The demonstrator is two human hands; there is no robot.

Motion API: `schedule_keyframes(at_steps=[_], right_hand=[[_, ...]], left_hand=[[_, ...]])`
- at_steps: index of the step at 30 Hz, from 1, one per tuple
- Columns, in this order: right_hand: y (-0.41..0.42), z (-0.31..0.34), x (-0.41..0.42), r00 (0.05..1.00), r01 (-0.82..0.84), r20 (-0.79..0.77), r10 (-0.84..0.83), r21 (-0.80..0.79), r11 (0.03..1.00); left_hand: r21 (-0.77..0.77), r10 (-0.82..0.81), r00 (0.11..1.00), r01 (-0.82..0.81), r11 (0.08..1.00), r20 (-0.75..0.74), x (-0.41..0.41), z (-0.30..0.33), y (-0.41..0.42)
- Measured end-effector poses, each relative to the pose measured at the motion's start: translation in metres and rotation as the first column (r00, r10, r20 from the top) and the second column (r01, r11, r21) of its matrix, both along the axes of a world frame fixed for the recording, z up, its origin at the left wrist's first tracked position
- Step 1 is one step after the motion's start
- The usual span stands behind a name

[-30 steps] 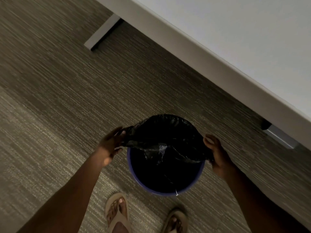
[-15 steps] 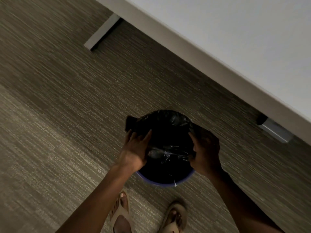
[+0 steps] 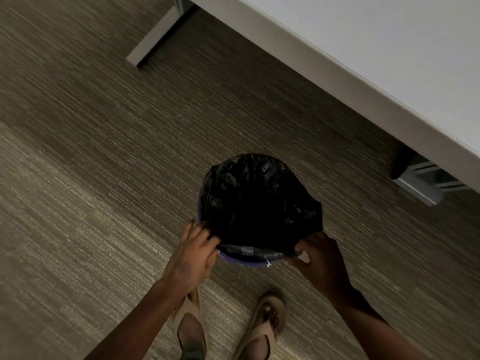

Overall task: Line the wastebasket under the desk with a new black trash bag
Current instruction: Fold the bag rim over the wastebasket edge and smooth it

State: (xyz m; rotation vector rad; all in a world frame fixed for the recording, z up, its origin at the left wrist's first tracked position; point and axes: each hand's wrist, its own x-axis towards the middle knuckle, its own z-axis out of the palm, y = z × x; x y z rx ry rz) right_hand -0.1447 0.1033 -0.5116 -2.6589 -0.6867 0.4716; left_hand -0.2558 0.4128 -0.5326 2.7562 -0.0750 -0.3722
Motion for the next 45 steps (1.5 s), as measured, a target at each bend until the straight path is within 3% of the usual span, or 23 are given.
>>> schedule_keyframes(at_steps=[5,8,10,12,14,17,20,21,26,31,35,41,45], right_hand=[[-0.018,-0.011,-0.042,0.998,-0.048,-0.049,0.041,-0.152,0.987],[-0.015,-0.023,-0.054,0.987,-0.115,-0.141,0.082,-0.237,0.965],[-0.013,-0.03,-0.054,0.979,-0.139,-0.183,0.094,-0.247,0.959],[-0.01,-0.037,-0.054,0.964,-0.059,-0.267,-0.003,-0.224,0.973],[-0.005,-0.046,-0.053,0.906,0.027,-0.407,-0.115,-0.214,0.976],[0.006,-0.057,-0.052,0.777,0.204,-0.572,-0.263,-0.166,0.965],[0.013,-0.06,-0.05,0.573,0.414,-0.71,-0.41,-0.181,0.892],[0.013,-0.062,-0.049,0.503,0.468,-0.75,-0.429,-0.181,0.865],[0.019,-0.063,-0.052,0.195,0.682,-0.884,-0.425,-0.19,0.707],[0.029,-0.062,-0.066,0.091,0.811,-0.892,-0.442,-0.191,0.553],[0.041,-0.065,-0.085,-0.064,0.892,-0.912,-0.405,-0.234,0.387],[0.053,-0.081,-0.082,-0.153,0.918,-0.916,-0.37,-0.271,0.291],[0.045,-0.088,-0.069,-0.187,0.935,-0.916,-0.356,-0.278,0.222]], left_hand=[[0.006,-0.076,0.983,0.076,0.997,0.166,-0.02,-0.012,0.007],[0.085,-0.079,0.993,0.072,0.994,0.086,-0.022,-0.019,0.009],[0.053,-0.047,0.997,0.044,0.998,0.057,-0.022,-0.023,0.01],[-0.055,0.05,0.998,-0.048,0.997,0.045,-0.022,-0.027,0.009],[-0.173,0.234,0.971,-0.238,0.956,-0.044,-0.02,-0.027,0.007],[-0.276,0.488,0.838,-0.542,0.794,-0.243,-0.016,-0.024,0.001],[-0.273,0.703,0.575,-0.818,0.507,-0.419,-0.005,-0.023,-0.002],[-0.237,0.742,0.51,-0.86,0.452,-0.436,-0.001,-0.025,-0.002],[-0.166,0.714,0.365,-0.927,0.335,-0.597,0.012,-0.035,0.005],[-0.301,0.831,0.196,-0.953,0.036,-0.521,0.015,-0.025,-0.006],[-0.336,0.781,0.278,-0.937,0.093,-0.56,0.004,-0.017,-0.025],[-0.333,0.732,0.043,-0.908,-0.256,-0.68,-0.004,-0.046,0.0],[-0.244,0.677,-0.082,-0.896,-0.371,-0.731,-0.004,-0.058,0.03]])
